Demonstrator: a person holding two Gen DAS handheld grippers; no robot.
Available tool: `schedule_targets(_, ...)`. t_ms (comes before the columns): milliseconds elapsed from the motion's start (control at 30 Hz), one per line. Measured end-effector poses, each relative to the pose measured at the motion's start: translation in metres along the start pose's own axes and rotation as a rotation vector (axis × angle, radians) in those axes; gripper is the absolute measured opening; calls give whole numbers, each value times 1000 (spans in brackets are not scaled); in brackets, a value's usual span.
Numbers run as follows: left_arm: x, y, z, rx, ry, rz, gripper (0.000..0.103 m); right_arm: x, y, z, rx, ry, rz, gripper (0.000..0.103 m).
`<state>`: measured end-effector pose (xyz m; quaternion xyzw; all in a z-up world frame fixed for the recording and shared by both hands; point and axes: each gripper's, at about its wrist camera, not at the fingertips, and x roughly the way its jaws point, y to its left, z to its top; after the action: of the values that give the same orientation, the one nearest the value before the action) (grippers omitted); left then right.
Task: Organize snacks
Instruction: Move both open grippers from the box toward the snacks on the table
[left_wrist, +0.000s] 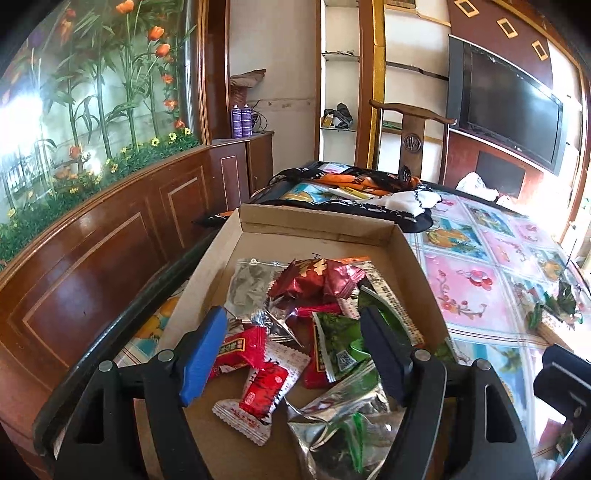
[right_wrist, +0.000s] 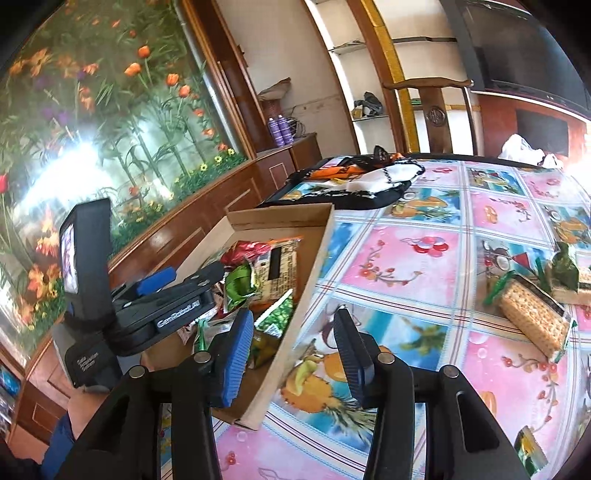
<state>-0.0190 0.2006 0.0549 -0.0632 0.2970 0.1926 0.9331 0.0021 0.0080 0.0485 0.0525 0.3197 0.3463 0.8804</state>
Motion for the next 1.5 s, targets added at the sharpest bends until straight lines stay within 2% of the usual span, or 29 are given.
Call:
schedule_targets(300,-16,-18,-6,23,-14,-8,76,-17,-26,5,91,-22,-11,50)
schedule_targets(700,-42,-48,-6,81,-51,-60,78,-36,-54,11,174,-54,-34,50)
schedule_targets(1100,-68,-94,-15,181,-48,-162,81,-63,-94,16,257,-106,-78,51)
schedule_targets(1167,-70,-106,-19,201,-31,-196,81,-71,-105,17,280,-120,-84,51)
schedule_targets(1300,-76,-134,-29,249,31,-311,81,-89,-123,19,307,-156,-113,51)
schedule_targets(1500,-86,-197,-63,411,146,-501,85,-118,-165,19,411,-207,-151,53)
